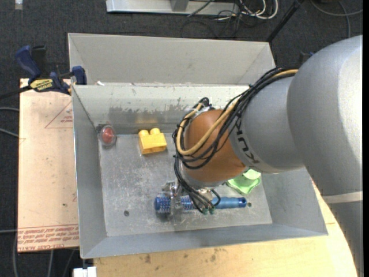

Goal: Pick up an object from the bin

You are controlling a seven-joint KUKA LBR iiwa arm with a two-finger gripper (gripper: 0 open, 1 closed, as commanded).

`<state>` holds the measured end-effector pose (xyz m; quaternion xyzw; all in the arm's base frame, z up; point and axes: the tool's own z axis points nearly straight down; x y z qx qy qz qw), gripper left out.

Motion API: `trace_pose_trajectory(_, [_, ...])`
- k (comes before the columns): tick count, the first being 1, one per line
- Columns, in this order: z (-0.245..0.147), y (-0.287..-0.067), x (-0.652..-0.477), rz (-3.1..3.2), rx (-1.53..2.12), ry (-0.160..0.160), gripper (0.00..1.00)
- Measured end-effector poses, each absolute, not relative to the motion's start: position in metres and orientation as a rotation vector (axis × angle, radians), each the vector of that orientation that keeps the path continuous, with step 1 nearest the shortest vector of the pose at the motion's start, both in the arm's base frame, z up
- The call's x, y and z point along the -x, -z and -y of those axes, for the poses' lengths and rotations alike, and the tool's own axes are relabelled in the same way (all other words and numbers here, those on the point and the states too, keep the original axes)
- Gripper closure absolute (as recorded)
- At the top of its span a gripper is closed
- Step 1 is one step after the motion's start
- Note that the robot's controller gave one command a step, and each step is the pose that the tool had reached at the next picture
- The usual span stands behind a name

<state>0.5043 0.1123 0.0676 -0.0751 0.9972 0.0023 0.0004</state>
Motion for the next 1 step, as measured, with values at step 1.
trace_pose_trajectory(1, [-0.1129, -0.1125, -0.5052, -3.129, 0.233, -0.004, 1.0])
